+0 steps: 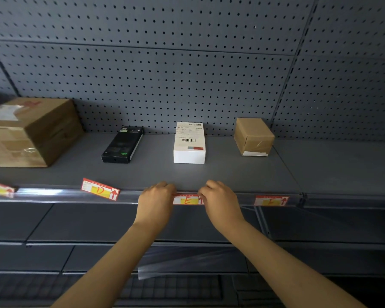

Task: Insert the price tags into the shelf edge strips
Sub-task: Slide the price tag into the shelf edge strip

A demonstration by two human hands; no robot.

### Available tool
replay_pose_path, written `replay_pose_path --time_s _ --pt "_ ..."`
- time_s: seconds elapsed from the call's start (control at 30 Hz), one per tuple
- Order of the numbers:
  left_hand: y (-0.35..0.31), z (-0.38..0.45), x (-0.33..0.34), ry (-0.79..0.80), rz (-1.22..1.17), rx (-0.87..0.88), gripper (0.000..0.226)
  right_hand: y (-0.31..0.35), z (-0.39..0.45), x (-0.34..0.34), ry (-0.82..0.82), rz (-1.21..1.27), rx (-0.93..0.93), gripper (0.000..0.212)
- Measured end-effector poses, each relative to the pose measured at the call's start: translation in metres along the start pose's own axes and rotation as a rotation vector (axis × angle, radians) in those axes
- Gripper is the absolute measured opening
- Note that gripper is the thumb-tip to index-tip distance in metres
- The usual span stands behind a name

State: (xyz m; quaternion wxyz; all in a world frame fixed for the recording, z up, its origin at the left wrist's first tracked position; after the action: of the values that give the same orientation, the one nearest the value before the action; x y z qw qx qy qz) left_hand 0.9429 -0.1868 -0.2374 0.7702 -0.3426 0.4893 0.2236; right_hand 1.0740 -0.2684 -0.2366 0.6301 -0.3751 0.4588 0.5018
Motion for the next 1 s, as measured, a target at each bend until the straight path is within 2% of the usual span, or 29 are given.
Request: replay_pose_path --time_s 0.2,0.33,0.43,0.67,0.83,1.0 --pt "0.002 -0.002 -0.005 0.009 -0.088 -0.027 0.018 0.000 0.001 -0.010 -0.008 0.032 0.007 0.019" --pt "0.013 -0.004 -0.017 -0.008 -0.095 -0.072 0.022 0.016 0.007 -0.023 -0.056 0.204 0.020 0.017" --pt "0.028 -0.007 -0.031 -0.003 -0.053 -0.080 0.025 0.035 0.015 -0.025 -0.024 0.274 0.017 0.021" --pt "0.095 -0.007 -0.068 0.119 0.101 0.001 0.033 0.099 0.039 -0.016 0.033 0.280 0.008 0.018" --pt "0.149 -0.008 -0.090 0.191 0.153 0.079 0.036 0.155 0.054 -0.006 0.018 0.256 0.102 0.019" --pt "0.181 -0.008 -0.108 0.195 0.132 0.169 0.036 0.199 0.064 0.003 0.022 0.204 0.181 0.021"
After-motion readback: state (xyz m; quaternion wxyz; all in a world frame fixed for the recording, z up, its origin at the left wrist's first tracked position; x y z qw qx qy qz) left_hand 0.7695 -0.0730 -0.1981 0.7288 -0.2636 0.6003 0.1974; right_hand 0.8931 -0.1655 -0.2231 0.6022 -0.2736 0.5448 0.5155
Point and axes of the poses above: each hand's wrist, its own z-axis towards the middle knuckle, its own x-axis out of the palm, y = z × x, the point moved 3 cm from there along z, towards the middle knuckle, and after that the axes turned 11 degrees about -z, right-handed, at the moved point
